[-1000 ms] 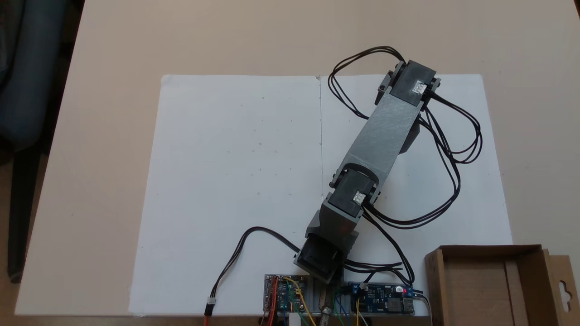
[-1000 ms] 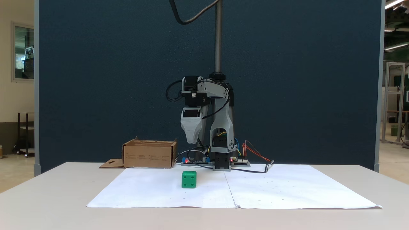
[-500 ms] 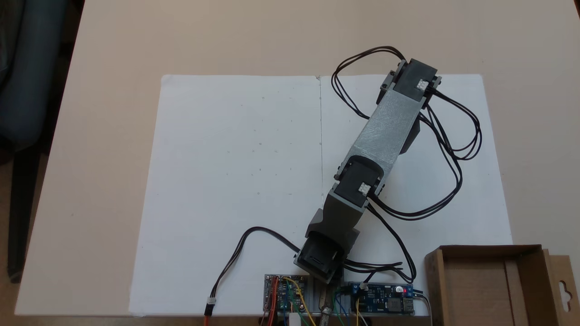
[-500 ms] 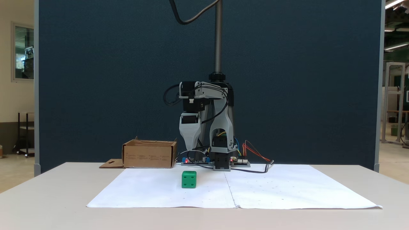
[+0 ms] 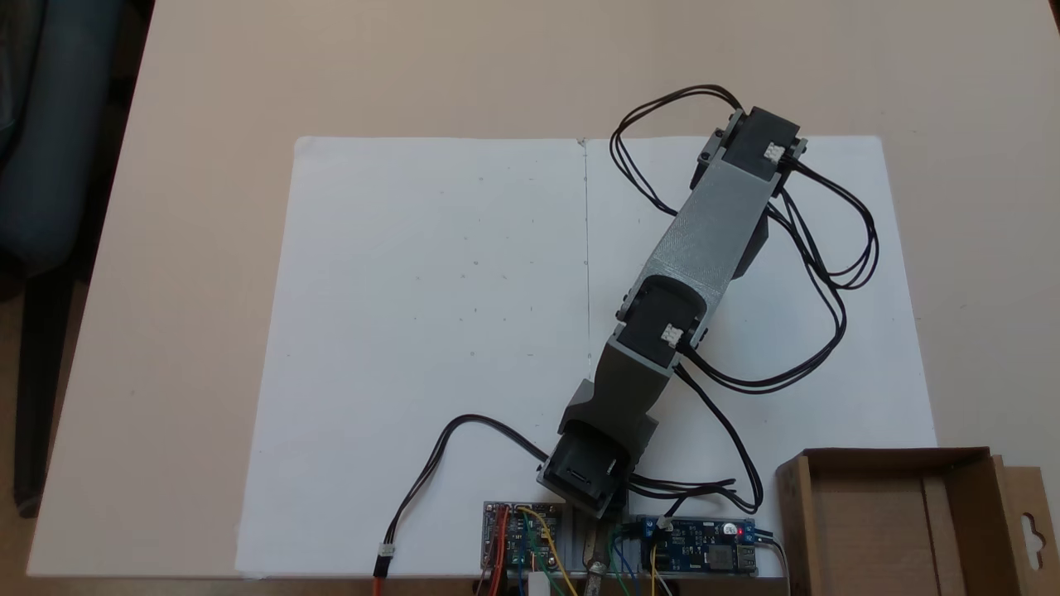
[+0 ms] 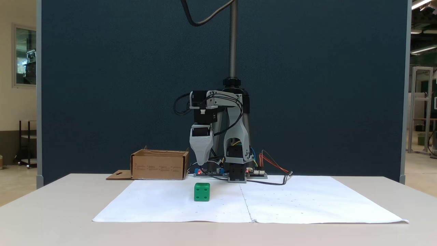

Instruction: Grasp a green dice and put it in the bin.

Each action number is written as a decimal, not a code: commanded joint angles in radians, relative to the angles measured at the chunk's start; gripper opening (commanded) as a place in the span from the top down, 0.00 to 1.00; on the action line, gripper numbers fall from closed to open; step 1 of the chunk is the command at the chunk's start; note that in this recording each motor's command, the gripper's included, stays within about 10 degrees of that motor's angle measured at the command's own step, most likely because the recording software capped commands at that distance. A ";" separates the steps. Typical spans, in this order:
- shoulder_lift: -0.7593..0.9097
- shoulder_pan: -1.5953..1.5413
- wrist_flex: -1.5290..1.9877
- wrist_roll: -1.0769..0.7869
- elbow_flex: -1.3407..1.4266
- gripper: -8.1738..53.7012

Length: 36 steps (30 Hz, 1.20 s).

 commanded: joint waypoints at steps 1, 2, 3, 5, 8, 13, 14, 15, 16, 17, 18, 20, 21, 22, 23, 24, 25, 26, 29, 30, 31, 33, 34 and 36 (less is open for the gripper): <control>0.018 0.012 -0.040 0.114 -0.031 0.10; 0.018 0.012 -0.051 0.127 -0.025 0.10; 0.018 0.011 -0.063 0.141 -0.018 0.10; 0.017 0.011 -0.081 0.158 -0.011 0.10; -0.008 0.008 -0.103 0.164 -0.005 0.10; -0.041 0.009 -0.107 0.164 -0.003 0.10; -0.041 0.011 -0.107 0.164 0.003 0.10; -0.043 0.011 -0.107 0.164 0.015 0.10; -0.043 0.011 -0.107 0.163 0.026 0.10; -0.043 0.011 -0.107 0.163 0.032 0.10; -0.043 0.011 -0.107 0.163 0.041 0.10; -0.043 0.009 -0.115 0.163 0.061 0.10; -0.043 0.008 -0.121 0.161 0.072 0.10; -0.043 0.008 -0.135 0.160 0.086 0.10; -0.044 0.008 -0.152 0.153 0.098 0.10; -0.044 0.008 -0.169 0.149 0.110 0.10; -0.044 0.006 -0.186 0.140 0.121 0.10; -0.044 0.006 -0.193 0.135 0.124 0.10; -0.044 0.006 -0.209 0.098 0.130 0.10; -0.046 0.006 -0.209 0.074 0.130 0.10; -0.051 0.006 -0.209 0.058 0.132 0.10; -0.054 0.006 -0.209 0.049 0.132 0.09; -0.055 0.006 -0.209 0.038 0.132 0.09; -0.055 0.006 -0.209 0.023 0.132 0.09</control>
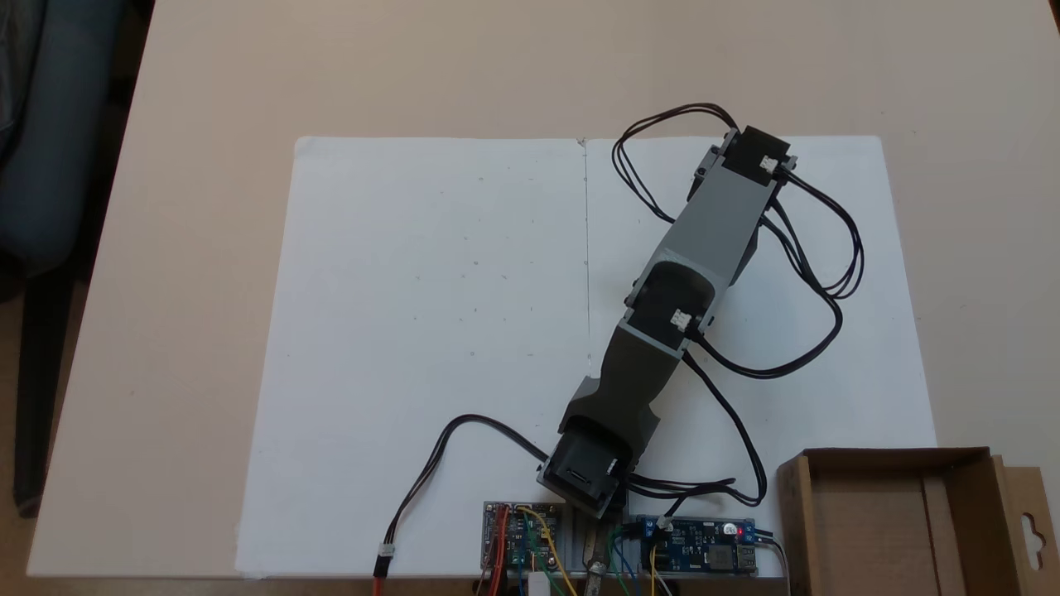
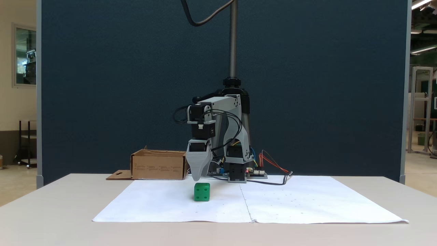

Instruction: Grasp a green dice and put it in the bin.

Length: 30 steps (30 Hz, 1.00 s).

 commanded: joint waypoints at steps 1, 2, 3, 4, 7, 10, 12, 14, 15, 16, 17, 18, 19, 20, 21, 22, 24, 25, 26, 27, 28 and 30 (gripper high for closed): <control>0.018 0.006 -0.017 -0.089 -0.005 0.09; 0.017 0.008 -0.017 -0.103 -0.003 0.09; 0.015 0.008 -0.017 -0.112 -0.003 0.09; 0.014 0.008 -0.017 -0.121 -0.003 0.09; 0.008 0.008 -0.017 -0.160 -0.003 0.09; 0.008 0.008 -0.017 -0.204 0.005 0.08; 0.008 0.008 -0.017 -0.230 0.009 0.08; 0.008 0.008 -0.015 -0.229 0.011 0.08; 0.008 0.008 -0.015 -0.227 0.009 0.08; 0.008 0.008 -0.015 -0.227 0.009 0.08; 0.008 0.008 -0.015 -0.227 0.009 0.08; 0.008 0.008 -0.017 -0.225 0.009 0.08; 0.008 0.006 -0.017 -0.224 0.009 0.08; 0.008 0.006 -0.018 -0.224 0.009 0.08; 0.008 0.006 -0.020 -0.224 0.009 0.08; 0.008 0.005 -0.028 -0.222 0.009 0.08; 0.008 0.003 -0.044 -0.222 0.009 0.08; 0.006 0.003 -0.046 -0.222 0.009 0.08; 0.006 0.003 -0.049 -0.221 0.009 0.08; 0.006 0.003 -0.049 -0.218 0.009 0.08; 0.005 0.003 -0.049 -0.209 0.009 0.08; 0.002 0.003 -0.067 -0.195 0.009 0.09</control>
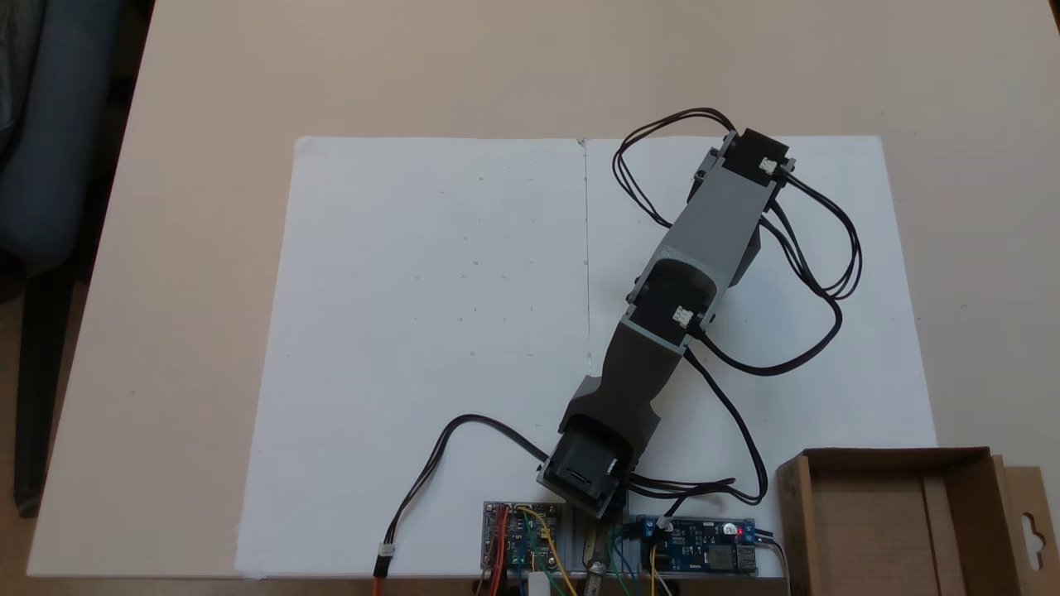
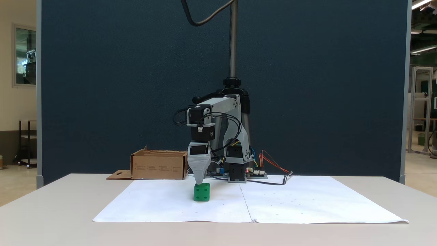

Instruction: Grasp a green dice and put it in the bin.

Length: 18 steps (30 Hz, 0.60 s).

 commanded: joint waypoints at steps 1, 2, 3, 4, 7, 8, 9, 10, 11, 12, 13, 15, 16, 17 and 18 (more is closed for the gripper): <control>0.015 0.003 -0.044 -0.055 -0.005 0.09; 0.014 0.003 -0.052 -0.051 -0.005 0.10; 0.011 0.003 -0.055 -0.043 -0.005 0.11; 0.011 0.003 -0.057 -0.035 -0.005 0.11; 0.003 0.003 -0.067 -0.009 -0.005 0.11; -0.003 0.003 -0.074 -0.009 -0.005 0.11; -0.011 0.003 -0.075 -0.009 -0.005 0.11; -0.017 0.003 -0.075 -0.009 -0.005 0.11; -0.021 0.003 -0.075 -0.009 -0.005 0.11; -0.032 0.003 -0.075 -0.009 -0.005 0.12; -0.043 0.003 -0.075 -0.008 -0.005 0.13; -0.054 0.003 -0.075 -0.008 -0.003 0.14; -0.066 0.003 -0.077 -0.008 -0.003 0.14; -0.067 0.003 -0.080 -0.008 -0.003 0.15; -0.067 0.003 -0.084 -0.008 0.000 0.15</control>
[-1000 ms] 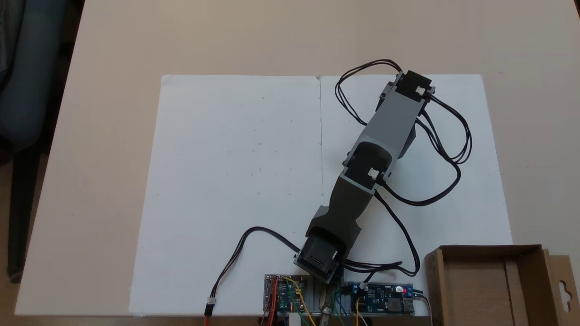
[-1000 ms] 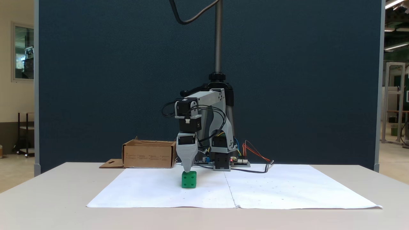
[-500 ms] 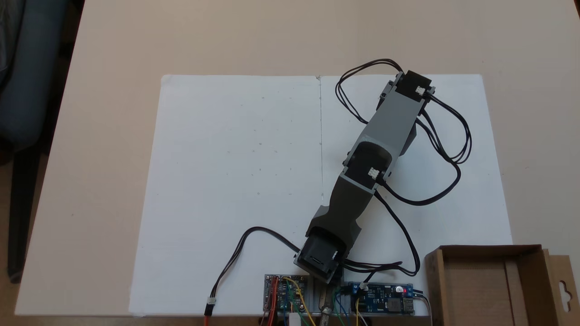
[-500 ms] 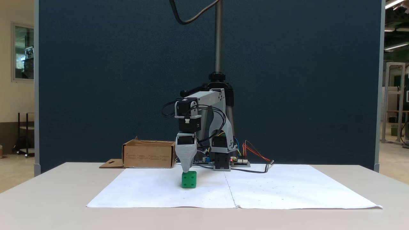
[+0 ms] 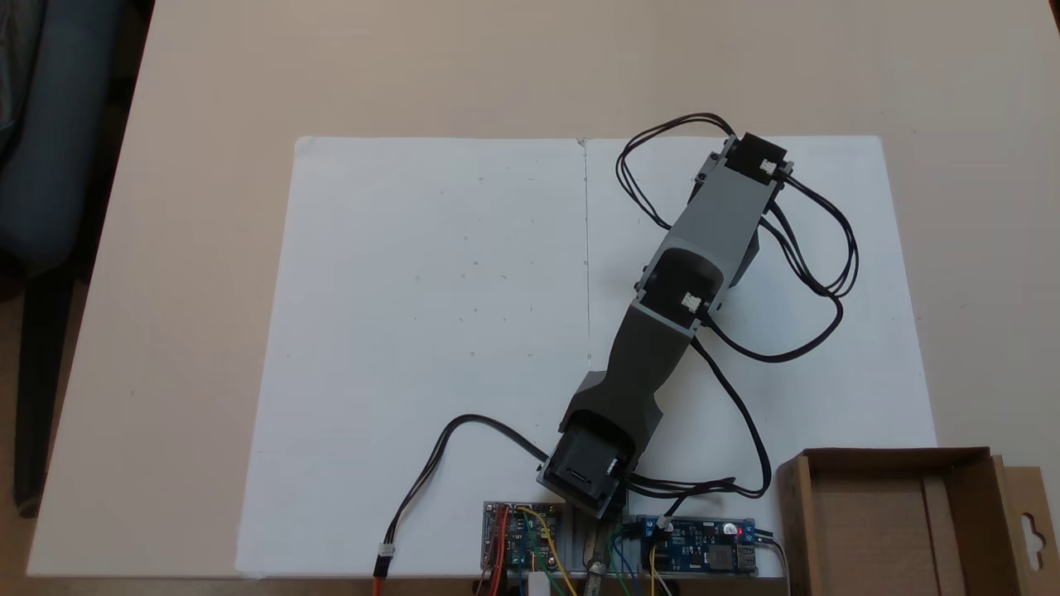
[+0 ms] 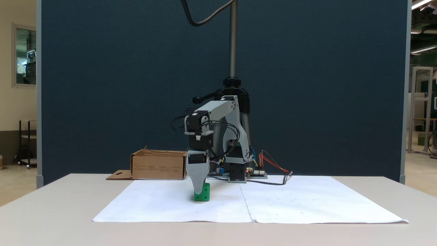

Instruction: Grasp a green dice and put it in the bin.

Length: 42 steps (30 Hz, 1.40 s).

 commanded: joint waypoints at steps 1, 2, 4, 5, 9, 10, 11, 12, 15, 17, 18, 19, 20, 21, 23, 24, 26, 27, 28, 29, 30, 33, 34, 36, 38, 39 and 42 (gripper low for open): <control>0.020 0.003 -0.037 -0.008 0.008 0.15; 0.020 0.003 -0.041 -0.008 0.012 0.15; 0.020 0.003 -0.060 0.014 0.012 0.15; 0.020 0.005 -0.063 0.029 0.014 0.16; 0.012 0.002 -0.066 0.048 0.031 0.16; 0.003 0.000 -0.067 0.049 0.032 0.17; -0.006 -0.002 -0.067 0.049 0.034 0.18; -0.006 -0.002 -0.071 0.049 0.038 0.19; -0.011 -0.002 -0.075 0.055 0.041 0.19; -0.018 -0.005 -0.091 0.064 0.046 0.19; -0.021 -0.006 -0.100 0.067 0.048 0.20; -0.029 -0.006 -0.109 0.069 0.049 0.22; -0.032 -0.006 -0.118 0.072 0.052 0.25; -0.032 -0.006 -0.121 0.074 0.055 0.27; -0.034 -0.006 -0.141 0.081 0.063 0.31; -0.034 -0.006 -0.149 0.084 0.067 0.34; -0.034 -0.006 -0.155 0.101 0.072 0.42; -0.034 -0.006 -0.163 0.104 0.075 0.46; -0.032 -0.006 -0.172 0.106 0.081 0.51; -0.034 -0.006 -0.175 0.114 0.083 0.54; -0.032 -0.006 -0.175 0.127 0.084 0.60; -0.032 -0.005 -0.186 0.140 0.086 0.67; -0.032 -0.003 -0.192 0.161 0.086 0.67; -0.032 -0.002 -0.196 0.190 0.087 0.67; -0.031 -0.002 -0.199 0.204 0.087 0.67; -0.029 -0.003 -0.199 0.212 0.087 0.67; 0.025 -0.002 -0.199 0.225 0.086 0.67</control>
